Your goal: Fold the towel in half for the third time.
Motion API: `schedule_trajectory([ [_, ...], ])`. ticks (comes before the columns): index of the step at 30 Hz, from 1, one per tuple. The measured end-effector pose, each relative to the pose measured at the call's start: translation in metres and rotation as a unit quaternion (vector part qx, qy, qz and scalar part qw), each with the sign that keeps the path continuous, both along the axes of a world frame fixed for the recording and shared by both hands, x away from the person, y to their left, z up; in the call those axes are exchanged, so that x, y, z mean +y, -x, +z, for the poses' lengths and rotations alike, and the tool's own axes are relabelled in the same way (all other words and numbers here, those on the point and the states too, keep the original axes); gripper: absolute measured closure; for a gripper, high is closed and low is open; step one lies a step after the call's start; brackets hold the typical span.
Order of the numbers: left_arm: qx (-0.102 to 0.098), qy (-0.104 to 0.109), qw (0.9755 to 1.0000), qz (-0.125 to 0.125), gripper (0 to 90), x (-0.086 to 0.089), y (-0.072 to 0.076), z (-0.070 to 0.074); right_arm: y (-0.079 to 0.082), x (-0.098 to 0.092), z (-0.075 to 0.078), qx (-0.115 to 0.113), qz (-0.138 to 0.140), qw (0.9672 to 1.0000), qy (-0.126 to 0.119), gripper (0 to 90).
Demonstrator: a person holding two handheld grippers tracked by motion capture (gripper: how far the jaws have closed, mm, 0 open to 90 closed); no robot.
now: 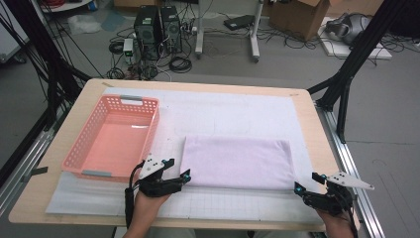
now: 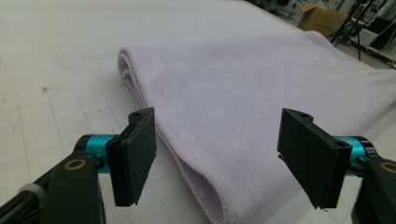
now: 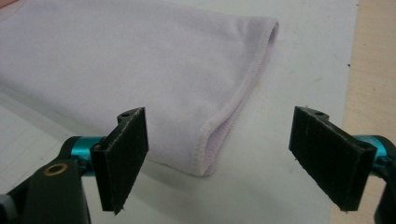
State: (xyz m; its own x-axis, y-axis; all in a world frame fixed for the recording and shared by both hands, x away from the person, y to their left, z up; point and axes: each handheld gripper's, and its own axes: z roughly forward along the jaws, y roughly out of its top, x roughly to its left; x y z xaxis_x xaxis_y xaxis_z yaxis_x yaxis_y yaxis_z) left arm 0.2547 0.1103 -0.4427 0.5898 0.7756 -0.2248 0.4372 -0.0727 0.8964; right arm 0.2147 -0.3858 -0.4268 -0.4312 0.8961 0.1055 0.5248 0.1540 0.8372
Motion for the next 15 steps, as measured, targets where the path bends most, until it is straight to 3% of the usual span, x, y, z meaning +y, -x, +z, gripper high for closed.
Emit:
schedule_trajectory([
  [8,0.036,0.001,0.9993,-0.004,31.5,-0.002,-0.008,-0.006,-0.006,0.011,0.003,-0.004,0.023,0.9997,0.000,18.3],
  [15,0.063,-0.011,0.9979,-0.014,36.0,-0.009,-0.011,-0.009,-0.011,0.022,0.006,-0.006,0.044,0.9990,-0.002,18.4],
])
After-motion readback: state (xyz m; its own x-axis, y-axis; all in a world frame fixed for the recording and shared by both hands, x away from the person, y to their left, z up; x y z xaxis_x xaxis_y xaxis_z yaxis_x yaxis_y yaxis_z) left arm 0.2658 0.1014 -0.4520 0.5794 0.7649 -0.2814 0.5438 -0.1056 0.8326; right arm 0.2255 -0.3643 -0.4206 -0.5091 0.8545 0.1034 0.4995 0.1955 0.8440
